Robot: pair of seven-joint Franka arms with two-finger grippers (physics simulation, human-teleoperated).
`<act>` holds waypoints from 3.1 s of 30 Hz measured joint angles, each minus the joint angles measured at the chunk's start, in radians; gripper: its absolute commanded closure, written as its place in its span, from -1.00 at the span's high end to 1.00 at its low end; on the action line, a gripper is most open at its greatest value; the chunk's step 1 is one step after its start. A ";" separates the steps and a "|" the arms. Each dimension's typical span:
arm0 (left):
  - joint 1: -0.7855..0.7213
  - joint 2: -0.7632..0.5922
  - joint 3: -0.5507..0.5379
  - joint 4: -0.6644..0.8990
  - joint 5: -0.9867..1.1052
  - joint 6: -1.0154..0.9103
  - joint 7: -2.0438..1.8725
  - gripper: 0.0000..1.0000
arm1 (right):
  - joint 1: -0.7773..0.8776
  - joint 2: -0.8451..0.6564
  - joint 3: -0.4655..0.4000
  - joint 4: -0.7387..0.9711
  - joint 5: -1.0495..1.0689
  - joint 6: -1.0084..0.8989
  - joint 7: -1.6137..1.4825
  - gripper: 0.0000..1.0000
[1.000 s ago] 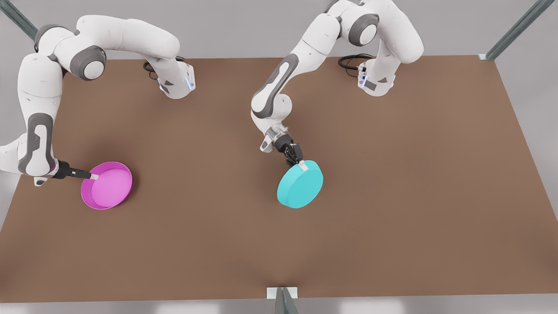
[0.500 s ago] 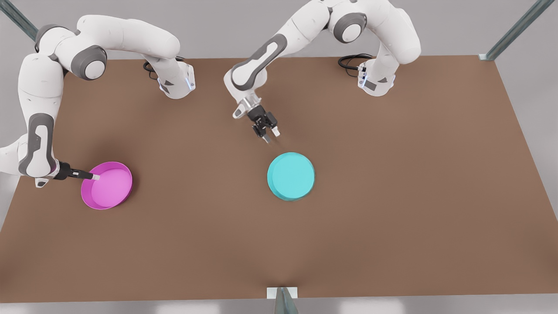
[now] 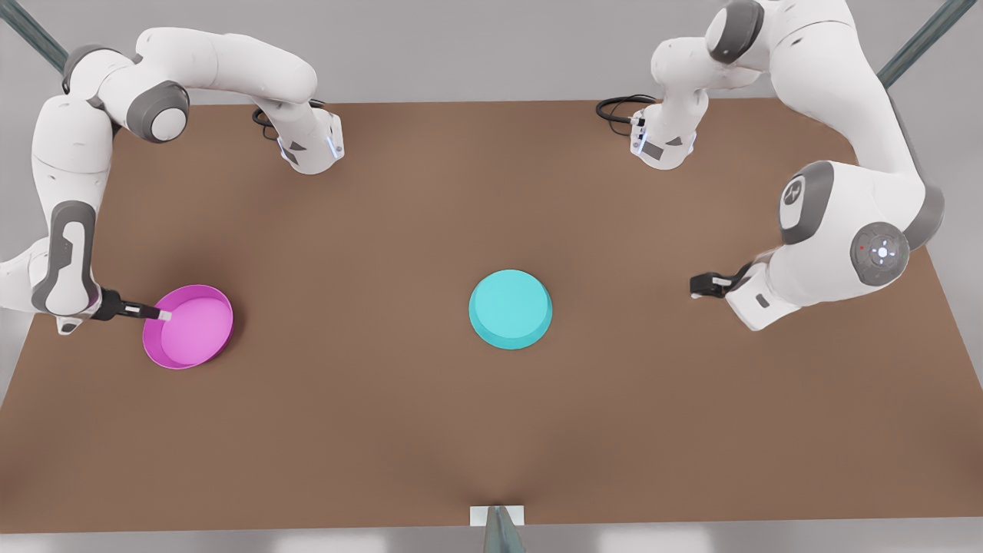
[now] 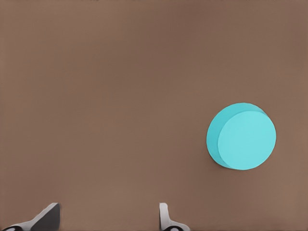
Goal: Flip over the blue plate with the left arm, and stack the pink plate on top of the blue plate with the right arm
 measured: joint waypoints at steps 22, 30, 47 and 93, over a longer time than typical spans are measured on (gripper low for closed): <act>-0.009 -0.178 0.075 -0.209 0.141 0.151 0.037 1.00 | 0.002 0.015 0.001 -0.003 -0.002 0.025 -0.005 -0.33; -0.008 -0.172 0.075 -0.209 0.141 0.166 0.037 1.00 | 0.000 0.015 0.000 -0.003 -0.002 0.025 -0.006 -0.43; -0.010 -0.170 0.075 -0.209 0.141 0.175 0.037 1.00 | -0.003 0.015 0.001 0.002 0.008 0.008 -0.012 -0.49; -0.009 -0.167 0.076 -0.210 0.164 0.195 0.029 1.00 | 0.588 -0.112 -0.010 0.005 0.111 -0.177 0.113 -0.50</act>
